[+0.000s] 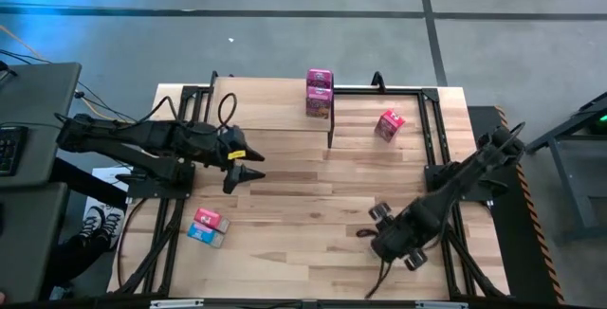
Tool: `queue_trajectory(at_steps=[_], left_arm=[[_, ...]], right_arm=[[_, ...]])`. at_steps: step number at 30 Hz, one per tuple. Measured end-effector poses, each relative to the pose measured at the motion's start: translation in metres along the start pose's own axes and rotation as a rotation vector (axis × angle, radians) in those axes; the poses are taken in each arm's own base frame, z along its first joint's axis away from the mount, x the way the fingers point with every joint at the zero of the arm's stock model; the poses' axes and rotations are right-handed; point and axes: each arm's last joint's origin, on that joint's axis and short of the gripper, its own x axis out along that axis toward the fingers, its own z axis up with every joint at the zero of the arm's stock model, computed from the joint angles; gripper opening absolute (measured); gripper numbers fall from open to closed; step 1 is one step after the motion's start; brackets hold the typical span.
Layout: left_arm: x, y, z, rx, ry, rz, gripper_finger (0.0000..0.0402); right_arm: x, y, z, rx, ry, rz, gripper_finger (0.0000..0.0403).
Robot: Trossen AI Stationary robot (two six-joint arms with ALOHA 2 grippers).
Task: Stack cereal on shelf
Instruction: Put the right blue cereal box on the shelf
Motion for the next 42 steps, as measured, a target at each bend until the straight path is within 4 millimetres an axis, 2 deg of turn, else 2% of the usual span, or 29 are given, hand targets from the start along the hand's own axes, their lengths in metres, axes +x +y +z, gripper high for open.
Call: queue_trajectory(at_steps=[4,8,13,21,26,33,42], left_arm=[[0.010,-0.001,0.001,0.037,-0.010,-0.004,0.0260],[0.026,0.000,-0.002,0.067,0.026,0.015,0.0260],[0.052,-0.006,-0.001,0.131,0.005,-0.016,0.0260],[0.088,-0.017,0.002,0.220,0.072,-0.015,0.0260],[0.112,-0.015,0.002,0.217,0.105,0.009,0.0260],[0.137,-0.012,-0.005,0.201,0.124,0.021,0.0260],[0.146,-0.012,-0.006,0.190,0.102,0.012,0.0260]], right_arm=[[-0.032,-0.024,0.003,0.056,-0.135,-0.116,0.0165],[-0.051,-0.052,0.008,0.155,-0.209,-0.194,0.0165],[-0.060,-0.082,0.017,0.228,-0.329,-0.234,0.0165],[-0.070,-0.123,0.019,0.336,-0.453,-0.307,0.0165],[-0.073,-0.133,0.024,0.351,-0.532,-0.285,0.0165],[-0.075,-0.134,0.027,0.317,-0.566,-0.297,0.0165],[-0.077,-0.135,0.030,0.318,-0.599,-0.311,0.0165]])
